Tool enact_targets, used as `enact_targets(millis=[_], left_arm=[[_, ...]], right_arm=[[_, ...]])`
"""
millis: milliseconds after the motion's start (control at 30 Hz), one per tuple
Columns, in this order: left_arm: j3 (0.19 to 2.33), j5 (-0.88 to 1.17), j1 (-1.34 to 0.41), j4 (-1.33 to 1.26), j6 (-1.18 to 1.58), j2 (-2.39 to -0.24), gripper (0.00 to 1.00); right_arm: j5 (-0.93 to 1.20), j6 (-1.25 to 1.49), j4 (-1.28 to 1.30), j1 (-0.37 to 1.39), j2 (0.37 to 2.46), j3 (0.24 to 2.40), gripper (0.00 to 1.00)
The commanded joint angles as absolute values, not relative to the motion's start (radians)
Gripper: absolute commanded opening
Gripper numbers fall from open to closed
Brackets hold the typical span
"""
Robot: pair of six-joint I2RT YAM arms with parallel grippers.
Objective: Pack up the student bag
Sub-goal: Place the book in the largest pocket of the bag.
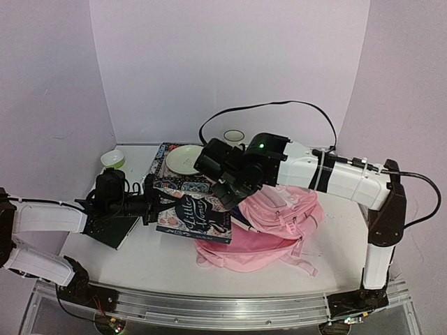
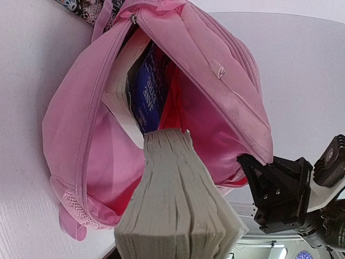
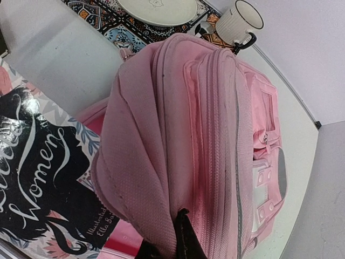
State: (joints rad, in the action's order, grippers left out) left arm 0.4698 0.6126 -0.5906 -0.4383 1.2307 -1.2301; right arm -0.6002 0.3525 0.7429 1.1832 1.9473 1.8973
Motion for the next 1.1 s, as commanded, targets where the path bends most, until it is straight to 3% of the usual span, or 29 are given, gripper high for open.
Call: enact_targets(millis=[0, 433, 1067], left_arm=[[0.527, 0.581, -0.603, -0.572, 1.289, -1.221, 0.00], [0.597, 0.473, -0.667, -0.743, 1.355, -1.409, 0.00], [0.666, -0.007, -0.887, -0.843, 1.350, -1.564, 0.00]], right_arm=[[-0.644, 0.381, 0.676, 1.229, 1.947, 2.018, 0.00], [-0.597, 0.419, 0.641, 1.282, 1.934, 2.024, 0.00], [-0.550, 0.445, 0.497, 1.351, 1.941, 2.000, 0.00]])
